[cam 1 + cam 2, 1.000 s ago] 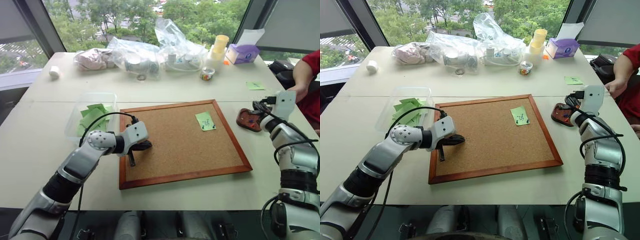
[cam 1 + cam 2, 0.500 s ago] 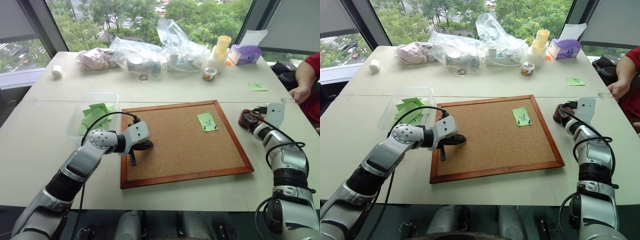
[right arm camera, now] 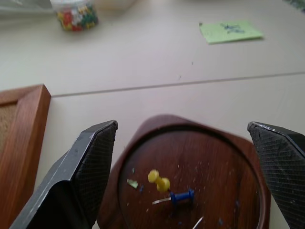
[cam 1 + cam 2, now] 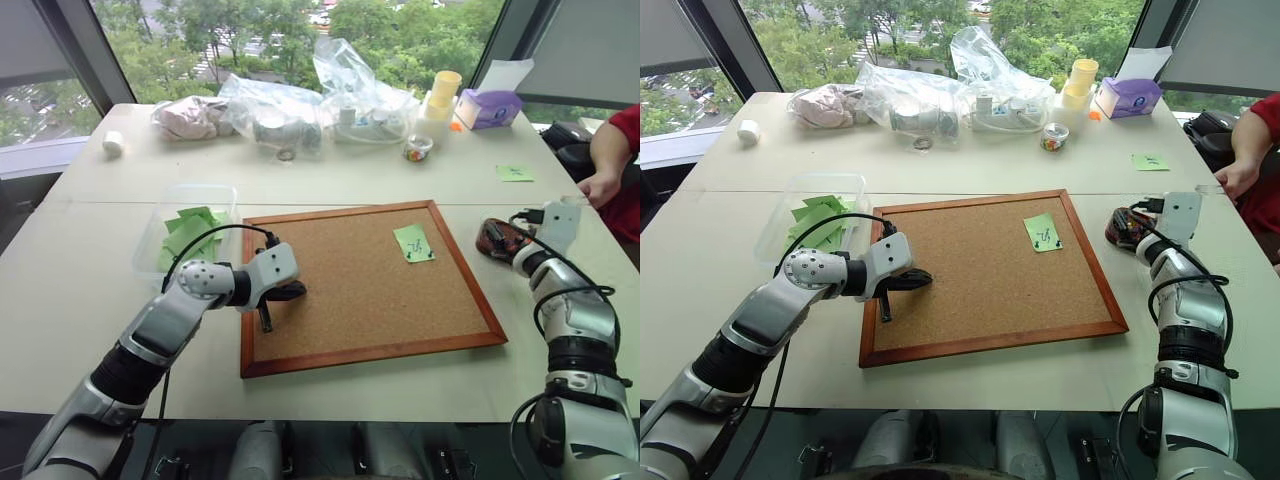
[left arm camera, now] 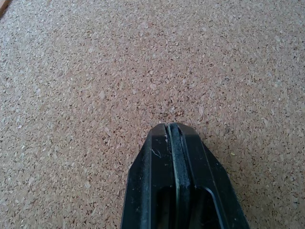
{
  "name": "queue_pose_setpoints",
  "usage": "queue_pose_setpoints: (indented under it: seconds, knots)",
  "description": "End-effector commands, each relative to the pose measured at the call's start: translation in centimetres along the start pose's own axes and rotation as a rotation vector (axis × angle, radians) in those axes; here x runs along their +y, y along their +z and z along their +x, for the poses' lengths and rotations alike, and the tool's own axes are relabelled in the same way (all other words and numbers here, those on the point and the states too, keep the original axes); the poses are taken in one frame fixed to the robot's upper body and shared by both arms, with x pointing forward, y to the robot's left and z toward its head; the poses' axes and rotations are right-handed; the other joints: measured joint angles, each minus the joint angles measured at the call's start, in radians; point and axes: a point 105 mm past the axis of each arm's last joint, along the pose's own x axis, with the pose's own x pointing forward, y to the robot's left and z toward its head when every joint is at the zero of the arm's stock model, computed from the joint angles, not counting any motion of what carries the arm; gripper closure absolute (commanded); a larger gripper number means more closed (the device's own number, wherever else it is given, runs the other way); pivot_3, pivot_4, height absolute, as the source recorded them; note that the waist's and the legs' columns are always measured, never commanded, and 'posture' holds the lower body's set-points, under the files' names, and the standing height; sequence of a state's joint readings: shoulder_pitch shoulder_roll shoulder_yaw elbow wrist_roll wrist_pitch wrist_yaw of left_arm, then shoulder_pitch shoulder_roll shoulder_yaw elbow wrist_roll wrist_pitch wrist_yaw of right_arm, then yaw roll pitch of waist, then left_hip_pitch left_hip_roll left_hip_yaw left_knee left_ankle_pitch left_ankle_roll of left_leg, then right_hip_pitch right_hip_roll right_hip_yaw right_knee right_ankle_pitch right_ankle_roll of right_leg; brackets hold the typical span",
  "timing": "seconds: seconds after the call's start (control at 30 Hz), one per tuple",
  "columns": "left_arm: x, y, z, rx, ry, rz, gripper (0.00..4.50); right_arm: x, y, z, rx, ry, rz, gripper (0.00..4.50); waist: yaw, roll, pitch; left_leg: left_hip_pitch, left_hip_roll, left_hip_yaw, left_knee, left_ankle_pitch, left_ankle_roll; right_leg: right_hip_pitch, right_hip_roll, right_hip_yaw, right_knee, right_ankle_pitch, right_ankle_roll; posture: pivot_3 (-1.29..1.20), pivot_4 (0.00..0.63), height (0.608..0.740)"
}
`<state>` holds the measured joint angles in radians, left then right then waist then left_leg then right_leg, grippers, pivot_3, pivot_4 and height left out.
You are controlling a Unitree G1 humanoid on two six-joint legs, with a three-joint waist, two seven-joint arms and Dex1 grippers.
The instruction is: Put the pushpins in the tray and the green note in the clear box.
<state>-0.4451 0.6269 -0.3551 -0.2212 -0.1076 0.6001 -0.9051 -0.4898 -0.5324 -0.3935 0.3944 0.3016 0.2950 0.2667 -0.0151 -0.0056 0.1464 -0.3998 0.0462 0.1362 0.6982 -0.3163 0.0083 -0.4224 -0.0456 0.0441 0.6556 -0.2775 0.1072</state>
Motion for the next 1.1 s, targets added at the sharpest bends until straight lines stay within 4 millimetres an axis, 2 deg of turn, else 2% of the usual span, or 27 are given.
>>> queue_pose_setpoints:
  seconds: [0.03, 0.1, 0.17, 0.23, 0.3, 0.5, 0.73, 0.77, 0.83, 0.9, 0.93, 1.03, 1.07, 1.1]
  knots:
    - [-0.3, -0.9, 0.1, 0.034, -0.007, -0.009, 4.5, 3.6, 5.0, -1.7, -0.195, 0.188, -0.028, 0.05, 0.001, 0.0, 0.0, 0.0, 0.0, 0.0, 0.0, 0.0, 0.0, 0.0, 0.0, 0.0, 0.0, 0.0, 0.0, 0.0, 0.15, 0.731]
    - [-0.3, -0.9, 0.1, 0.035, -0.008, -0.008, 4.5, 5.7, 4.4, -2.6, -0.162, 0.299, -0.037, 0.05, 0.001, 0.0, 0.0, 0.0, 0.0, 0.0, 0.0, 0.0, 0.0, 0.0, 0.0, 0.0, 0.0, 0.0, 0.0, 0.0, 0.15, 0.731]
    - [-0.3, -0.9, 0.1, 0.035, -0.011, -0.006, 4.5, 8.1, 2.8, -3.8, -0.094, 0.419, -0.057, 0.05, 0.002, -0.001, -0.001, 0.0, 0.0, -0.001, 0.0, 0.0, 0.0, 0.0, 0.0, 0.0, 0.0, 0.0, 0.0, 0.0, 0.15, 0.731]
    - [-0.3, -0.8, 0.3, 0.035, -0.016, -0.002, 4.5, 10.2, 0.4, -4.9, -0.012, 0.507, -0.035, 0.05, 0.001, -0.001, -0.001, 0.0, 0.0, -0.001, 0.0, 0.0, 0.0, 0.001, 0.0, 0.0, 0.0, 0.0, 0.0, 0.0, 0.15, 0.731]
    - [-0.3, -0.8, 0.3, 0.034, -0.018, -0.001, 4.5, 10.7, -1.0, -5.3, 0.023, 0.521, -0.018, 0.05, 0.001, -0.001, -0.001, 0.0, 0.0, -0.001, 0.0, 0.0, 0.0, 0.0, 0.0, 0.0, 0.0, 0.0, 0.0, 0.0, 0.15, 0.731]
    - [-0.3, -1.1, 0.3, 0.044, -0.015, 0.002, 4.5, 10.7, -3.1, -5.6, 0.068, 0.498, 0.019, 0.05, 0.003, -0.001, 0.0, 0.0, 0.0, -0.001, 0.0, 0.0, 0.0, 0.0, 0.0, 0.0, 0.0, 0.0, 0.0, 0.0, 0.15, 0.731]
    - [-0.4, -1.0, 0.4, 0.041, -0.015, -0.003, 4.5, 10.7, -4.3, -5.5, 0.091, 0.494, 0.039, 0.05, 0.002, -0.001, 0.0, 0.0, 0.0, -0.001, 0.0, 0.0, 0.0, 0.0, 0.0, 0.0, 0.0, 0.0, 0.0, 0.0, 0.15, 0.731]
    - [-0.4, -1.0, 0.3, 0.04, -0.014, -0.003, 4.5, 10.8, -4.4, -5.5, 0.092, 0.493, 0.041, 0.55, 0.002, -0.001, 0.0, 0.0, 0.0, -0.001, 0.0, 0.0, 0.0, 0.0, 0.0, 0.0, 0.0, 0.0, 0.0, 0.0, 0.15, 0.731]
    - [-0.4, -1.1, 0.3, 0.04, -0.014, -0.004, 4.5, 10.9, -4.4, -5.4, 0.091, 0.489, 0.043, 1.2, 0.002, -0.001, 0.0, 0.0, 0.0, -0.001, 0.0, 0.0, 0.0, 0.0, 0.0, 0.0, 0.0, 0.0, 0.0, 0.0, 0.15, 0.731]
    - [-0.5, -1.1, 0.3, 0.04, -0.015, -0.003, 4.5, 10.9, -4.7, -5.3, 0.096, 0.481, 0.044, 2.31, 0.002, -0.001, 0.0, 0.0, 0.0, -0.001, 0.0, 0.0, 0.0, 0.0, 0.0, 0.0, 0.0, 0.0, 0.0, 0.0, 0.15, 0.731]
    - [-0.5, -1.1, 0.3, 0.04, -0.015, -0.002, 4.5, 10.9, -4.8, -5.3, 0.098, 0.478, 0.045, 2.65, 0.002, -0.001, 0.0, 0.0, 0.0, -0.001, 0.0, 0.0, 0.0, 0.0, 0.0, 0.0, 0.0, 0.0, 0.0, 0.0, 0.15, 0.731]
    - [-0.4, -1.0, 0.2, 0.041, -0.014, -0.001, 4.5, 10.8, -4.9, -5.3, 0.101, 0.472, 0.048, 4.17, 0.001, -0.001, 0.0, 0.0, 0.0, -0.001, 0.0, 0.0, 0.0, 0.0, 0.0, 0.0, 0.0, 0.0, 0.0, 0.0, 0.15, 0.731]
    - [-0.4, -1.0, 0.2, 0.041, -0.014, -0.001, 4.5, 10.9, -4.9, -5.3, 0.099, 0.472, 0.05, 4.43, 0.001, -0.001, 0.0, 0.0, 0.0, 0.0, 0.0, 0.0, 0.0, 0.0, 0.0, 0.0, 0.0, 0.0, 0.0, 0.0, 0.15, 0.731]
    - [-0.4, -1.0, 0.2, 0.042, -0.014, -0.001, 4.5, 10.9, -4.9, -5.3, 0.096, 0.471, 0.051, 4.43, 0.001, -0.001, 0.0, 0.0, 0.0, -0.001, 0.0, 0.0, 0.0, 0.0, 0.0, 0.0, 0.0, 0.0, 0.0, 0.0, 0.15, 0.731]
